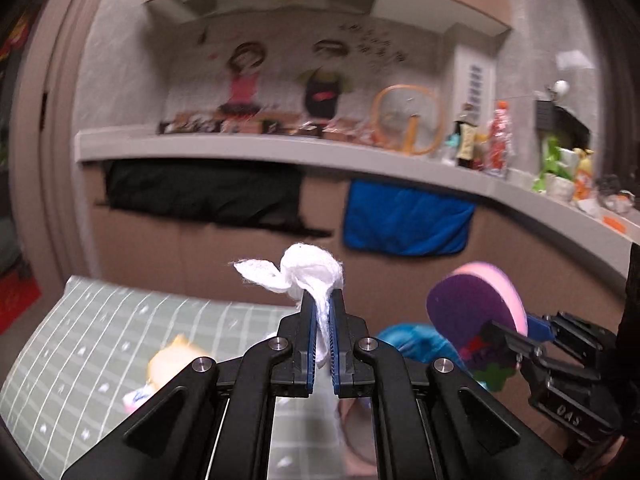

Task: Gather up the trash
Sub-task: 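Carry the white tissue with the left gripper while the right gripper carries the sponge to the bin, then open both grippers over the blue-lined bin, dropping the tissue and sponge, then move both grippers back over the mat toward the remaining trash, then grasp the pink Kleenex pack with the right gripper while the left gripper grasps the yellow scrubber, then carry the yellow scrubber with the left gripper while the right gripper carries the Kleenex pack to the bin, then open both grippers over the bin, dropping the scrubber and Kleenex pack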

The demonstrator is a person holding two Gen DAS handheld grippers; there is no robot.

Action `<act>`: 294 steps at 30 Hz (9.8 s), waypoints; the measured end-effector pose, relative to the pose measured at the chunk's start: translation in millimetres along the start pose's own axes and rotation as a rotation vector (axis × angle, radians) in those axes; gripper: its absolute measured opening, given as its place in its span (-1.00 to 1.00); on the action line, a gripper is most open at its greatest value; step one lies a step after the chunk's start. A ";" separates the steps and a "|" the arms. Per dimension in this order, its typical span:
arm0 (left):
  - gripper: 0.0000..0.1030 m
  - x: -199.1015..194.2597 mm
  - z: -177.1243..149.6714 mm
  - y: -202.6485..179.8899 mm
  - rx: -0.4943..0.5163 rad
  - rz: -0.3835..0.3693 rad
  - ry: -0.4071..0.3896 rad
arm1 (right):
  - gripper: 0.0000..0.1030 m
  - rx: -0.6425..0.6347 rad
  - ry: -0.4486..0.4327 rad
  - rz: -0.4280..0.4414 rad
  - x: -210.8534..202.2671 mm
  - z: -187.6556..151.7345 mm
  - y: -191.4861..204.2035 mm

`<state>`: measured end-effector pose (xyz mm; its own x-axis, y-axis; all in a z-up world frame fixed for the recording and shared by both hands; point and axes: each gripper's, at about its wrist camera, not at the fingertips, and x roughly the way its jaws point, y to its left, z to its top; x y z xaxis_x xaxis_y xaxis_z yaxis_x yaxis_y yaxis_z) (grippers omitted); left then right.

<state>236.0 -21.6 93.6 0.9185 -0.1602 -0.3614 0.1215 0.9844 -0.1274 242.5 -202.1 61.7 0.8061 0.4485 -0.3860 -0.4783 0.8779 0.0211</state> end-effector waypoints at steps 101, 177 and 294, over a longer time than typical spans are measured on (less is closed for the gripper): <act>-0.07 -15.5 -135.9 329.4 -0.367 0.363 0.366 | -0.33 -0.156 0.549 0.478 230.1 -69.1 230.5; -0.73 154.4 -102.3 262.3 -0.438 -0.057 0.480 | -0.71 0.124 0.473 0.248 249.3 -85.1 110.6; -0.21 106.8 -81.2 -76.3 0.037 -0.041 0.244 | -0.43 0.299 0.196 -0.304 13.3 -102.3 -118.7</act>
<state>294.3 -119.8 -10.3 0.7952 -0.2088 -0.5692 0.1746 0.9779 -0.1147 274.4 -317.4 -40.2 0.7991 0.1486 -0.5825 -0.0863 0.9873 0.1335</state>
